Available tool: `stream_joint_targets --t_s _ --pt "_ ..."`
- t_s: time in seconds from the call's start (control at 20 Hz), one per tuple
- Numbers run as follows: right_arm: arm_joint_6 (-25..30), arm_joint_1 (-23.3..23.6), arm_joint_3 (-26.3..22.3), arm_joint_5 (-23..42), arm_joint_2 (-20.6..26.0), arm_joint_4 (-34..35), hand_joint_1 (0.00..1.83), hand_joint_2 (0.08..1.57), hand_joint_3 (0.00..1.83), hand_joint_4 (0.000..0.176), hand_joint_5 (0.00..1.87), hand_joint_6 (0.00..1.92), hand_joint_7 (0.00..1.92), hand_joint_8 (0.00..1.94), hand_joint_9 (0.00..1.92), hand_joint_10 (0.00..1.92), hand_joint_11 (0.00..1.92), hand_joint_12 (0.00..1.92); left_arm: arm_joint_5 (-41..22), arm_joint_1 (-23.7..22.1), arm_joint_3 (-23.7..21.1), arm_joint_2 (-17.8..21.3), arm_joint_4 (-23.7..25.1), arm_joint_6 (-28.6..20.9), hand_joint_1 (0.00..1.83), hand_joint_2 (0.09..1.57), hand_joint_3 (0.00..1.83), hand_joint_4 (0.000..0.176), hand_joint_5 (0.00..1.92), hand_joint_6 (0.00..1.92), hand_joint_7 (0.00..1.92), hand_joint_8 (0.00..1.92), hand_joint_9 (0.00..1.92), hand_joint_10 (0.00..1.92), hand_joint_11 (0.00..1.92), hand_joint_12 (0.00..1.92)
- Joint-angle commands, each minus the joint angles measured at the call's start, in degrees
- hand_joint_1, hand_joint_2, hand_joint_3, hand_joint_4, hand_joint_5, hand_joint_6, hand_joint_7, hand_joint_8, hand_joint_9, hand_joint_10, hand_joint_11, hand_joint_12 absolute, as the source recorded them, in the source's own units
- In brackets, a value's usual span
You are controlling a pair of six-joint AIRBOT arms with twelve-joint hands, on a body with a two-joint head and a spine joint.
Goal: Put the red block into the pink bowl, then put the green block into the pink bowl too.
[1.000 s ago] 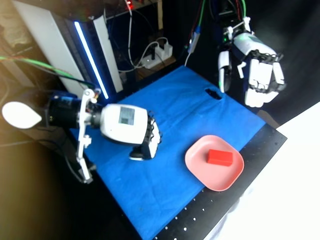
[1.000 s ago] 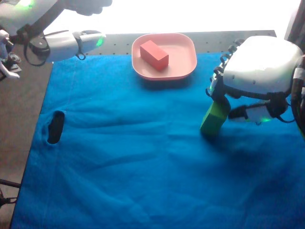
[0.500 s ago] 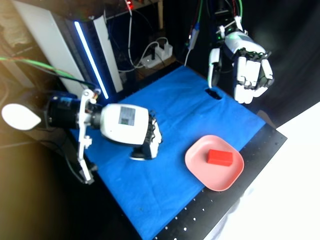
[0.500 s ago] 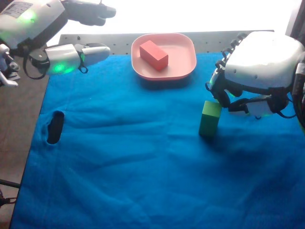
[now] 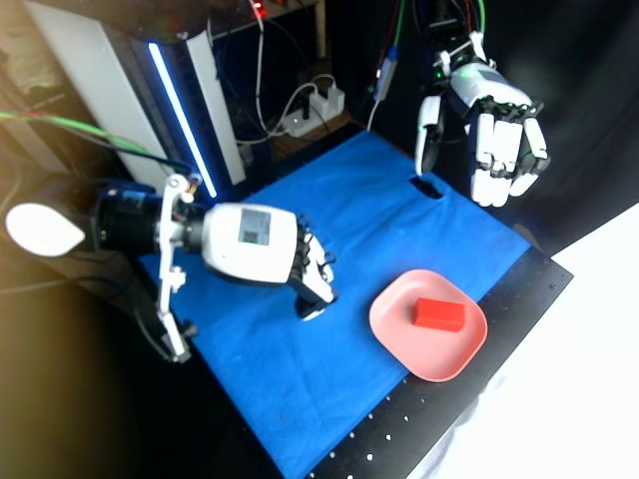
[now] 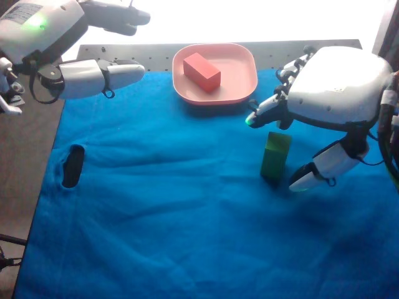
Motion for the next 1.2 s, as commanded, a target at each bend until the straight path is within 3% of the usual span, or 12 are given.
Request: stream_joint_targets --t_s 0.0,0.25,0.35,0.45,0.5,0.55,0.65,0.75,0.8,0.85,0.95,1.15 --pt "0.0 0.6 -0.2 5.9 -0.3 0.7 0.82 0.74 0.01 0.0 0.68 0.0 1.1 0.02 0.96 0.54 0.63 1.3 -6.5 -0.3 -0.1 -0.2 -1.0 0.1 0.62 1.13 0.0 0.0 0.64 0.0 0.84 0.0 0.84 0.01 0.31 1.15" --pt "0.0 0.6 0.0 5.9 -1.4 0.2 0.8 0.83 0.0 0.0 0.75 0.01 1.18 0.04 0.91 0.81 0.6 1.44 -6.0 -0.2 -0.1 -0.5 -1.0 0.1 0.63 1.12 0.0 0.0 0.64 0.0 0.82 0.0 0.84 0.01 0.32 1.13" --pt "0.0 0.6 0.1 5.9 -1.7 0.1 0.89 0.94 0.01 0.0 0.87 0.03 1.31 0.09 1.08 0.83 0.87 1.33 -5.7 -0.1 -0.1 -0.6 -1.0 0.1 0.61 1.13 0.0 0.0 0.63 0.0 0.83 0.01 0.83 0.01 0.29 1.15" --pt "0.0 0.6 0.2 5.9 -1.7 0.1 1.02 1.01 0.01 0.0 0.97 0.05 1.35 0.11 1.13 0.86 0.92 1.39 -5.7 -0.1 -0.1 -0.5 -1.0 0.1 0.66 1.12 0.0 0.0 0.64 0.0 0.84 0.01 0.83 0.01 0.27 1.17" --pt "0.0 0.6 0.2 5.9 -1.7 0.1 1.14 1.05 0.0 0.0 1.06 0.63 1.21 0.81 1.17 1.3 1.1 1.62 -5.7 -0.1 -0.1 -0.5 -1.0 0.1 0.64 1.13 0.0 0.0 0.64 0.0 0.84 0.0 0.84 0.01 0.3 1.16" --pt "0.0 0.6 0.2 5.9 -1.7 0.1 1.16 1.07 0.0 0.0 1.06 0.8 1.1 1.52 1.19 1.77 1.23 1.86 -5.7 0.0 -0.1 -0.5 -1.0 0.1 0.65 1.13 0.0 0.0 0.64 0.0 0.84 0.0 0.84 0.01 0.31 1.16" --pt "0.0 0.6 0.3 5.9 -1.7 0.2 1.18 1.06 0.0 0.0 1.09 0.79 1.08 1.91 1.31 1.91 1.4 1.92 -5.7 0.1 -0.1 -0.5 -1.1 0.1 0.66 1.14 0.0 0.0 0.65 0.0 0.85 0.0 0.85 0.01 0.31 1.16" --pt "0.0 0.6 0.4 5.9 -1.7 0.3 1.19 1.04 0.0 0.0 1.13 0.72 1.09 1.93 1.33 1.92 1.41 1.92 -5.7 0.2 -0.2 -0.6 -1.1 0.1 0.66 1.14 0.0 0.0 0.66 0.01 0.86 0.01 0.86 0.01 0.32 1.15" --pt "0.0 0.6 0.4 5.9 -1.7 0.4 1.19 1.05 0.0 0.0 1.11 0.77 1.06 1.48 1.22 1.65 1.26 1.8 -5.7 0.3 -0.2 -0.5 -1.2 0.1 0.66 1.14 0.0 0.0 0.65 0.0 0.85 0.0 0.86 0.01 0.32 1.13" --pt "0.0 0.6 0.4 5.9 -1.7 0.5 1.19 1.05 0.0 0.0 1.11 0.76 1.07 1.44 1.22 1.69 1.27 1.83 -5.7 0.3 -0.2 -0.5 -1.2 0.1 0.65 1.13 0.0 0.0 0.65 0.0 0.85 0.0 0.84 0.0 0.31 1.12" --pt "0.0 0.6 0.5 5.9 -1.7 0.7 1.19 1.05 0.0 0.0 1.11 0.76 1.07 1.68 1.28 1.87 1.36 1.92 -5.7 0.4 -0.2 -0.5 -1.2 0.1 0.65 1.15 0.0 0.0 0.64 0.0 0.84 0.0 0.84 0.0 0.31 1.13" --pt "0.0 0.6 0.7 6.1 -1.7 0.9 1.19 1.04 0.0 0.0 1.13 0.72 1.13 1.3 1.23 1.62 1.26 1.81 -5.7 0.4 -0.2 -0.5 -1.3 0.1 0.64 1.15 0.0 0.0 0.63 0.0 0.83 0.01 0.83 0.01 0.28 1.17"
